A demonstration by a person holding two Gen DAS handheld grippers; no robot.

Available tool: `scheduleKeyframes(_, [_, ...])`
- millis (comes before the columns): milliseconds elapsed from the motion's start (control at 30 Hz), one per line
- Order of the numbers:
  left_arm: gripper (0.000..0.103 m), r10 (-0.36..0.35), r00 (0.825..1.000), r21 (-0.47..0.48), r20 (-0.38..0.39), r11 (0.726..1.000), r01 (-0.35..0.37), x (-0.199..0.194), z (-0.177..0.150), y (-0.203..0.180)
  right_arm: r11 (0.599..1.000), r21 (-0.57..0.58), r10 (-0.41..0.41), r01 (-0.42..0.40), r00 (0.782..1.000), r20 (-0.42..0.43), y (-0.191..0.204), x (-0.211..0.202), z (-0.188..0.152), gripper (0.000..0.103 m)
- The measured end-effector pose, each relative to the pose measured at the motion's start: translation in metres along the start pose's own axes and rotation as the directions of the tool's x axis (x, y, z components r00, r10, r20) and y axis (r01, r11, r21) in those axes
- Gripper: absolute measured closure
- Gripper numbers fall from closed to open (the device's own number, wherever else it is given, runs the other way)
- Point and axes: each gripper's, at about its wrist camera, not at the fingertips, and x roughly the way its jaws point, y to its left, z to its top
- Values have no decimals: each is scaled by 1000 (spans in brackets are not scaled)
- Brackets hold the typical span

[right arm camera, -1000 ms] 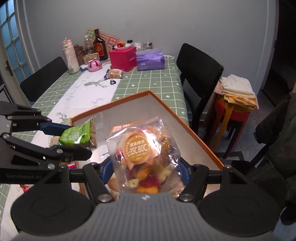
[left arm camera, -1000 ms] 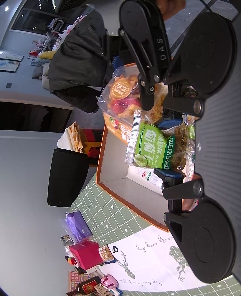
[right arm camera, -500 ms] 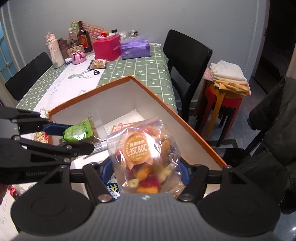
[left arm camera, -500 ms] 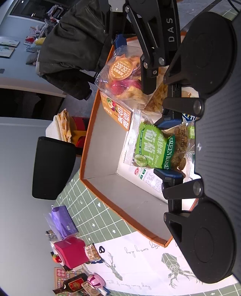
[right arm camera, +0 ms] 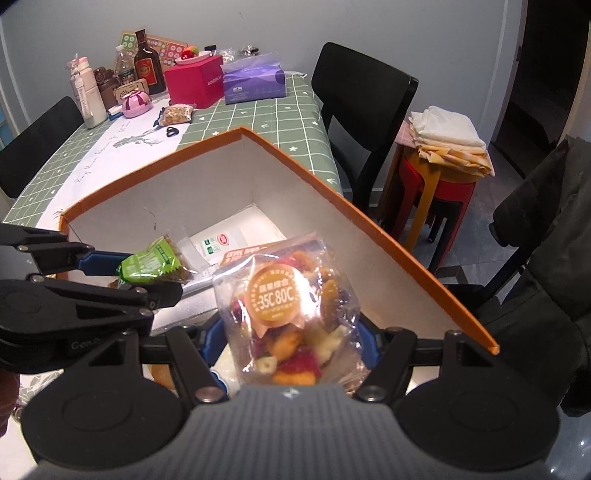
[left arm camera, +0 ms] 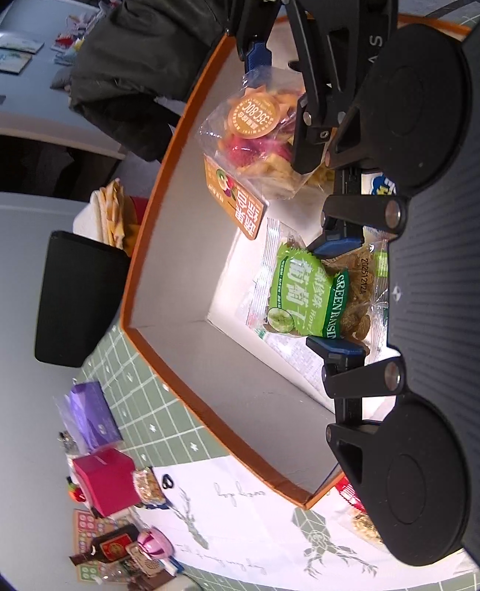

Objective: Organize snacks
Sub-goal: 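Carry both packs into the orange box and open both tools, then move both tools back over the snacks on the runner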

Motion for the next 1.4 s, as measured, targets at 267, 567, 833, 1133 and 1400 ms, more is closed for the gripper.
scheduleKeyframes(267, [51,68,997,79,-30,995,-66,10,-5,-9,999,-28,-24,22,998,-62,4,17,-2,36])
scheduleKeyframes(567, [45,56,998,35,-3,998,-56,4,-5,-7,999,-21,-29,28,999,-42,0,12,-5,33])
scheduleKeyframes(833, [43,12,998,-37,60,999,-10,-20,4,7,1000,0,-7,7,1000,25,1,-8,1,27])
scheduleKeyframes(1133, [42,-17,989,-65,148,998,27,-69,7,29,1000,-25,16,-14,997,78,16,-30,5,27])
scheduleKeyframes(1400, [40,34,983,-63,182,998,-23,-107,-9,60,998,-59,45,-38,992,120,38,-52,7,27])
